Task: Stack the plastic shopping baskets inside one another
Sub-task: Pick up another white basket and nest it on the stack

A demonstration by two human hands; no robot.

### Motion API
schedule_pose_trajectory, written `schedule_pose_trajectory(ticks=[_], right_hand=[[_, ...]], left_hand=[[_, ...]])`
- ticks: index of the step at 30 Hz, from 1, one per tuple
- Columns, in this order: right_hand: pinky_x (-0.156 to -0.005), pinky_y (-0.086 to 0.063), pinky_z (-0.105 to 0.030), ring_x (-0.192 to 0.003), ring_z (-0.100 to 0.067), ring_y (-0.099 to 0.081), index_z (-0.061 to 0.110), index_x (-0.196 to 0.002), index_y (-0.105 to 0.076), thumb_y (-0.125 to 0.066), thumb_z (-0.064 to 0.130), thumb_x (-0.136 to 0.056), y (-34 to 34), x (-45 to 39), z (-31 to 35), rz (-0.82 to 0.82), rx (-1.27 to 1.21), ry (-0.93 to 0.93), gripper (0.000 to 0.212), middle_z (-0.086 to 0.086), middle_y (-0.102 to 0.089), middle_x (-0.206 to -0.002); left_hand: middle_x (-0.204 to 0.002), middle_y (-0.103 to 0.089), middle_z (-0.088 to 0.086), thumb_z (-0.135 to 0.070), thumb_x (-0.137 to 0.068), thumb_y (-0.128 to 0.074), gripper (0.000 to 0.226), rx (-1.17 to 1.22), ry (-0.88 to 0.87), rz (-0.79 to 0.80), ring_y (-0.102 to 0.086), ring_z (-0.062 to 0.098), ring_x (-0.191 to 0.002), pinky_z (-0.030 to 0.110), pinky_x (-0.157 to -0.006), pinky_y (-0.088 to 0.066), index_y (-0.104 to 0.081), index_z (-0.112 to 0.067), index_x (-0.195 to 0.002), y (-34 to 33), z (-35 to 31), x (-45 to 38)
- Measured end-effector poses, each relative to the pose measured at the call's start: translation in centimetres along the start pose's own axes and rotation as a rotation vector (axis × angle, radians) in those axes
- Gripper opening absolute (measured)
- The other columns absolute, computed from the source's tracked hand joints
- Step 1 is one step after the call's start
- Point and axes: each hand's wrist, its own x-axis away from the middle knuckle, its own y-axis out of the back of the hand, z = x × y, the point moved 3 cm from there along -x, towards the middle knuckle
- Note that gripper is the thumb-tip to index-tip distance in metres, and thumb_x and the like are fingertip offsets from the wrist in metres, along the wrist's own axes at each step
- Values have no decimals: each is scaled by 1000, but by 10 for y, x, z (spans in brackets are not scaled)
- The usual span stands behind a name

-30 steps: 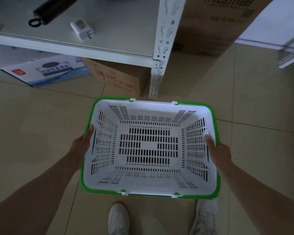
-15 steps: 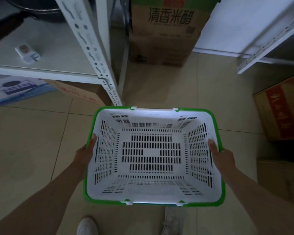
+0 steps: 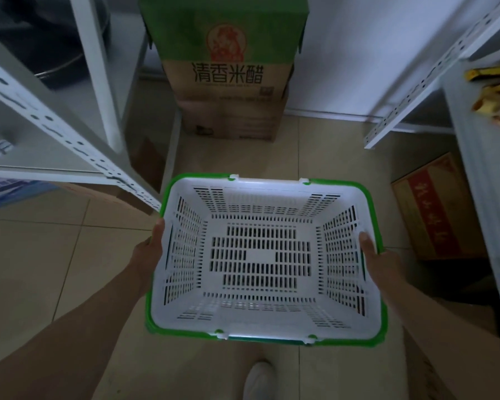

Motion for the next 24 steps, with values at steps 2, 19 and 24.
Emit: schedule_pose_trajectory(ticks=[2, 19, 24], right_hand=[[-47, -32, -23, -44, -17, -41, 11, -58, -44, -43, 72, -86, 6, -13, 6, -2, -23, 4, 67, -5, -42, -51], [-46, -32, -27, -51, -18, -45, 9, -62, -47, -44, 68, -88, -24, -100, 94, -12, -111, -8, 65, -6, -47, -59], [-47, -33, -26, -53, -18, -46, 9, -63, -47, -45, 68, -88, -42, -128, 120, -12, -115, -15, 64, -6, -48, -62]], left_hand=[[-100, -73, 16, -86, -73, -47, 88, -1, -11, 0, -70, 34, -88, 37, -76, -57, -71, -8, -105, -7, -15, -6], [-119, -68, 22, -97, -56, -53, 92, -39, -199, 11, -66, 43, -108, 66, -92, -52, -67, -26, -113, -25, -106, -135], [-118, -67, 22, -93, -59, -52, 86, -30, -196, -18, -67, 40, -107, 64, -92, -53, -63, -27, -114, -34, -137, -145]])
